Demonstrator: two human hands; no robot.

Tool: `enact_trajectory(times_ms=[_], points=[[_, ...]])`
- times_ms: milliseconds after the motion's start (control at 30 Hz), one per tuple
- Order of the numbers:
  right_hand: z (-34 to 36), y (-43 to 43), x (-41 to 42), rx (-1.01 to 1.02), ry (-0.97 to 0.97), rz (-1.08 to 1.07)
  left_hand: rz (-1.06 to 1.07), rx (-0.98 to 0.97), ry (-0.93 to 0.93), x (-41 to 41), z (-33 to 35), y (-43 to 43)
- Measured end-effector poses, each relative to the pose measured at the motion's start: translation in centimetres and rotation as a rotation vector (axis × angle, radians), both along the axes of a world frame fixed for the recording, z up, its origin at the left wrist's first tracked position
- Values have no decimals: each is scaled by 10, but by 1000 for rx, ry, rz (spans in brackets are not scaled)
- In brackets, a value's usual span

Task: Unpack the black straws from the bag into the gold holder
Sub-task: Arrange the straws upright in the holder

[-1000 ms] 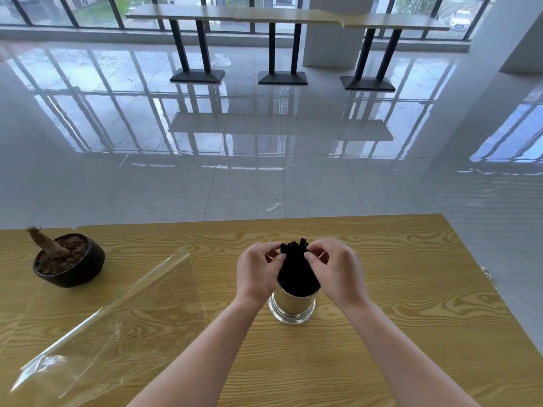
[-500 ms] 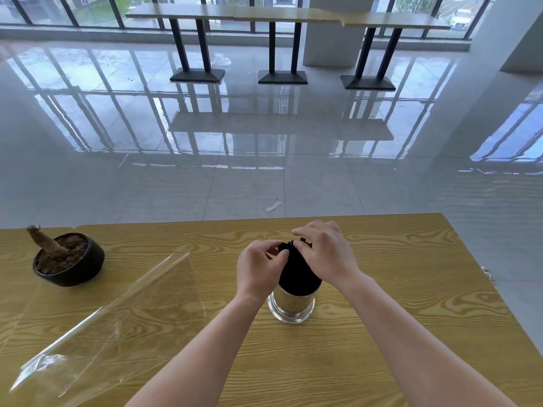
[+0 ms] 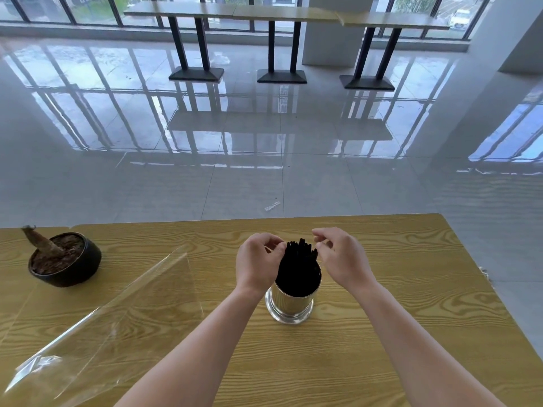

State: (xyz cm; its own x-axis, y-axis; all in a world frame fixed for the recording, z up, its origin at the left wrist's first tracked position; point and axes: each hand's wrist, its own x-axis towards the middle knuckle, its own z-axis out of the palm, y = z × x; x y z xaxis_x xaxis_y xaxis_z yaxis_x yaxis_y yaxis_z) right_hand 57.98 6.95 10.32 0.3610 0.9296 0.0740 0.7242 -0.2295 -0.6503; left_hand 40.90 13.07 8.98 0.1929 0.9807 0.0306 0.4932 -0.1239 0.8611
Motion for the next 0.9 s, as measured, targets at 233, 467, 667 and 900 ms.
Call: enact_trajectory(times_ms=[233,467,667,900], points=[[-1,1,1,-77,31,22,34,-18,-92,0,4,-1],[3,6,-1,-99,-4,23,12,21,-109,-2,10,2],[15,7,0,28,89,-31,-7,18,-141,-2,13,0],[41,12,-7,226,200,4,-30,81,-176,1,29,2]])
